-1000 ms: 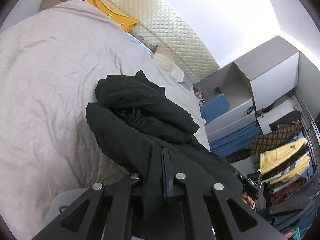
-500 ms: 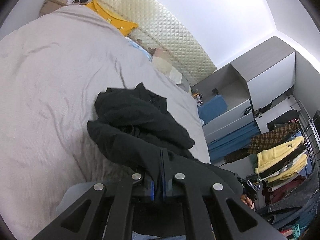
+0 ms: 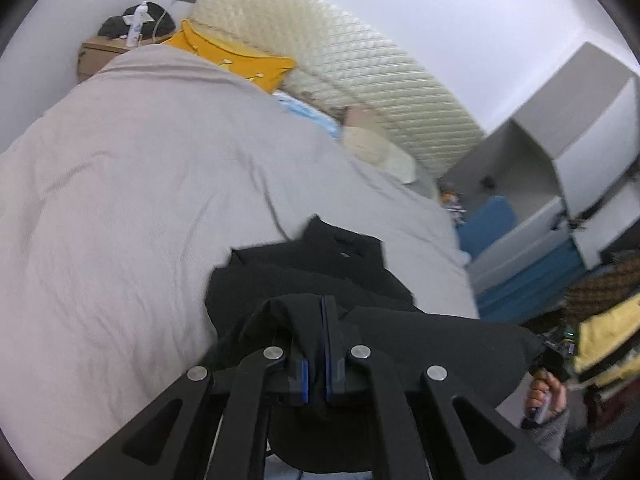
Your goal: Fold large clothes
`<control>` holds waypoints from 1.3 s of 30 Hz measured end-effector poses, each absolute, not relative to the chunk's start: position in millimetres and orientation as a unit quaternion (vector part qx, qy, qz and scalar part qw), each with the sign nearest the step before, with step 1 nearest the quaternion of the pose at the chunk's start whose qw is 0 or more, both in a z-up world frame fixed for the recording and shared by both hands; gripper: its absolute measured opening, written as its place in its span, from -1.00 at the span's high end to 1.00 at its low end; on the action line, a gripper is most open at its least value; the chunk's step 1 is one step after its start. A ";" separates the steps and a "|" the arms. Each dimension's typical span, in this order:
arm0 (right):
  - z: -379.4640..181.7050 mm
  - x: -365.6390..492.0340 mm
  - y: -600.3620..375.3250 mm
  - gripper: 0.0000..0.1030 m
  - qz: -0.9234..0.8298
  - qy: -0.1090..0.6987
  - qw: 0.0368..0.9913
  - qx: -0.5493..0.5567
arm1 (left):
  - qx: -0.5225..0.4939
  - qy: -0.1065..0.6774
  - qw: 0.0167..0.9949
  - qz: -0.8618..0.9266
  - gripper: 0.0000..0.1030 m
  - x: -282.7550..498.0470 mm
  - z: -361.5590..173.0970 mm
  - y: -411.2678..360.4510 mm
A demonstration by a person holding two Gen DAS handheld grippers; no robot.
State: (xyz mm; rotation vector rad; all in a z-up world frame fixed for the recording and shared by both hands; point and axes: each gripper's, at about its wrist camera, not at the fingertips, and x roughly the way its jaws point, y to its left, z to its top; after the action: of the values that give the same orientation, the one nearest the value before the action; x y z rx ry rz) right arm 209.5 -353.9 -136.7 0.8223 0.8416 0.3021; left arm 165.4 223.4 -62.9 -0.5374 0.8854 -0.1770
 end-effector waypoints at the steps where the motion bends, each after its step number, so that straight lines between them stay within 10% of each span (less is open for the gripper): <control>1: -140.0 226.2 -351.0 0.90 0.133 0.401 0.820 0.386 | -0.254 0.426 0.865 -0.075 0.91 181.3 -66.5 223.2; 28: -299.6 414.9 -337.6 0.84 0.050 0.524 0.731 0.435 | -0.278 0.568 0.774 0.004 0.87 414.3 -249.9 201.7; 31: -289.1 401.8 -341.3 0.68 0.065 0.515 0.728 0.448 | -0.284 0.570 0.771 -0.003 0.87 402.7 -239.5 205.3; 35: -261.9 371.9 -349.6 -0.17 0.076 0.487 0.740 0.457 | -0.306 0.557 0.772 0.000 0.83 369.9 -209.4 218.2; 39: -221.2 340.5 -353.3 -0.18 0.088 0.465 0.761 0.444 | -0.316 0.535 0.784 -0.008 0.66 336.8 -169.5 223.5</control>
State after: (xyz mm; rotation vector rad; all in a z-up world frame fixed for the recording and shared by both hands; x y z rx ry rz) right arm 340.5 -353.3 -221.2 0.9653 1.0119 0.1916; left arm 336.8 223.5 -169.5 -0.6820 1.1543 -0.0162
